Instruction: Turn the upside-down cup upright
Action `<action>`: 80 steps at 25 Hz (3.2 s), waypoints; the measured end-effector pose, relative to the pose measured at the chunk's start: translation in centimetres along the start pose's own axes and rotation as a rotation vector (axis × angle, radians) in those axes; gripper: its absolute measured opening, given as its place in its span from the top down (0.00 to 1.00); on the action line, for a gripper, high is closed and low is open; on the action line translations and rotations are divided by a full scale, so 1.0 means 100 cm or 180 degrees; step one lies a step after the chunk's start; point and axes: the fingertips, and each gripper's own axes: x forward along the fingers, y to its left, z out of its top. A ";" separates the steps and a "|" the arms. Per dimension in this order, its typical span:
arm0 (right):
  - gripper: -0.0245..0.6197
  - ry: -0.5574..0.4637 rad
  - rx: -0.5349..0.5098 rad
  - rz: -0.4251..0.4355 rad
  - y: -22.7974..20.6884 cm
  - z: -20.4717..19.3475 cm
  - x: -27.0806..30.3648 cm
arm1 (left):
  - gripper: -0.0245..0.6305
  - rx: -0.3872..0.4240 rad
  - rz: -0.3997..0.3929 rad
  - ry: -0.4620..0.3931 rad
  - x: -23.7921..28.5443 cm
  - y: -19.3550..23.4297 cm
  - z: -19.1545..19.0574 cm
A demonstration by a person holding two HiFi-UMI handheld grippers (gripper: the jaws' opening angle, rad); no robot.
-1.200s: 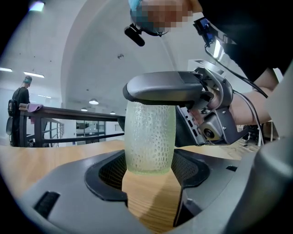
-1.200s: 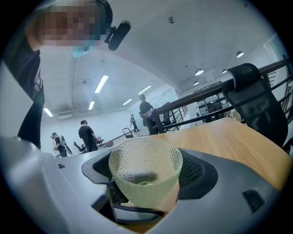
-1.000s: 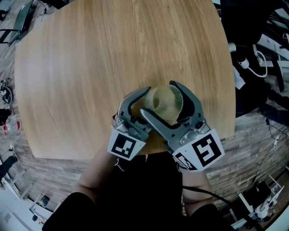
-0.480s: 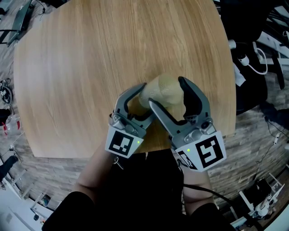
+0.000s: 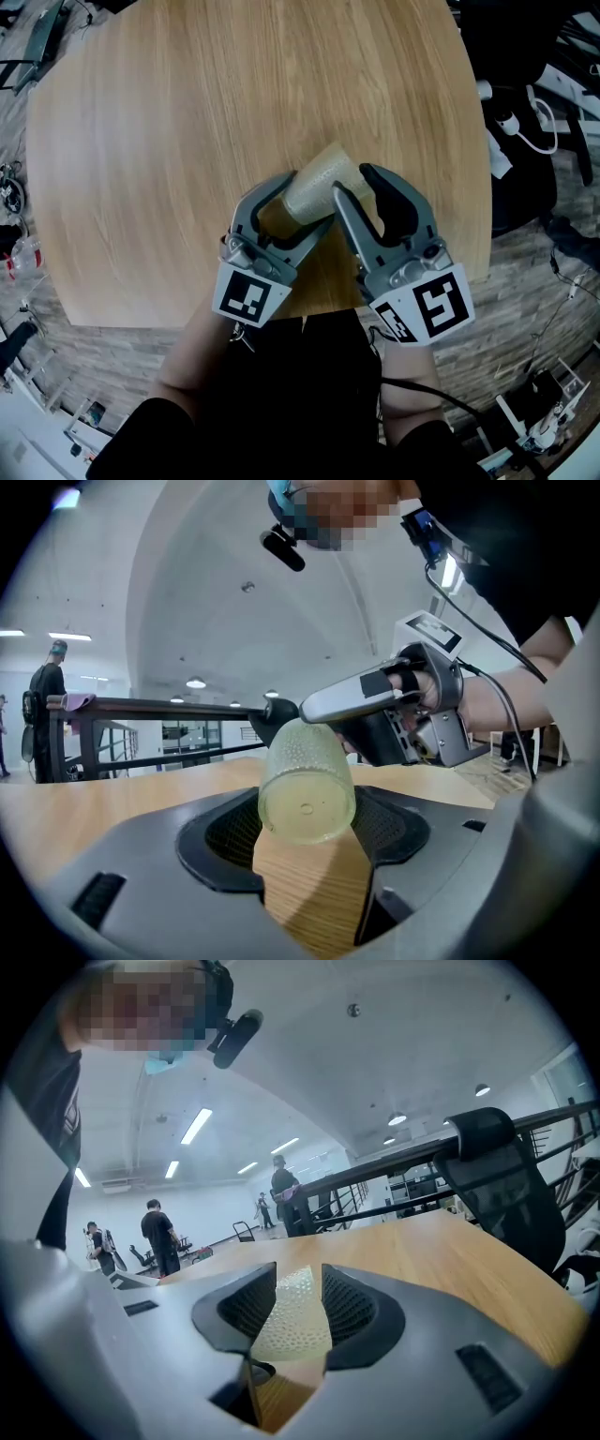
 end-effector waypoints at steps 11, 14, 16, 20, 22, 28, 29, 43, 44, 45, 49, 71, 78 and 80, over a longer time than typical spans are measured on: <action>0.72 -0.0032 0.0437 -0.0043 -0.019 -0.008 0.002 | 0.51 -0.0018 -0.0071 -0.0053 -0.001 -0.001 0.005; 0.72 0.0038 0.0457 -0.0122 -0.028 -0.015 0.004 | 0.51 0.0003 -0.0082 -0.0067 -0.001 -0.001 0.008; 0.72 0.0059 0.0471 -0.0141 -0.030 -0.019 0.004 | 0.51 0.0007 -0.0097 -0.0064 0.000 -0.002 0.008; 0.79 0.0234 0.0364 -0.0270 -0.032 -0.034 0.009 | 0.51 -0.0012 -0.0118 -0.0063 -0.002 -0.003 0.009; 0.81 0.0277 0.0388 -0.0282 -0.033 -0.041 0.010 | 0.51 -0.0022 -0.0118 -0.0058 -0.001 -0.002 0.009; 0.89 0.0504 0.0446 -0.0409 -0.042 -0.065 0.013 | 0.51 -0.0081 -0.0125 0.0059 0.005 -0.003 0.002; 0.90 0.0533 0.0438 -0.0432 -0.043 -0.067 0.014 | 0.51 -0.0080 -0.0132 0.0082 0.006 -0.003 0.001; 0.93 0.0749 0.0498 -0.0563 -0.051 -0.087 0.015 | 0.51 -0.0073 -0.0232 0.0190 0.019 -0.009 0.000; 0.93 0.0752 0.0493 -0.0564 -0.051 -0.088 0.015 | 0.51 -0.0074 -0.0232 0.0184 0.018 -0.010 -0.001; 0.93 0.0752 0.0488 -0.0566 -0.050 -0.088 0.014 | 0.51 -0.0074 -0.0228 0.0180 0.018 -0.010 -0.001; 0.93 0.0713 0.0489 -0.0614 -0.052 -0.085 0.012 | 0.51 -0.0054 -0.0163 0.0096 0.014 -0.006 0.005; 0.94 -0.0429 -0.0394 -0.0713 0.056 0.101 -0.070 | 0.95 -0.0196 0.0752 -0.0576 -0.082 0.013 0.161; 0.94 -0.0616 -0.0607 -0.0707 0.103 0.129 -0.115 | 0.95 -0.0461 0.0940 -0.0582 -0.122 -0.008 0.194; 0.94 -0.0665 -0.0715 -0.0689 0.116 0.137 -0.125 | 0.95 -0.0474 0.0952 -0.0564 -0.129 -0.015 0.205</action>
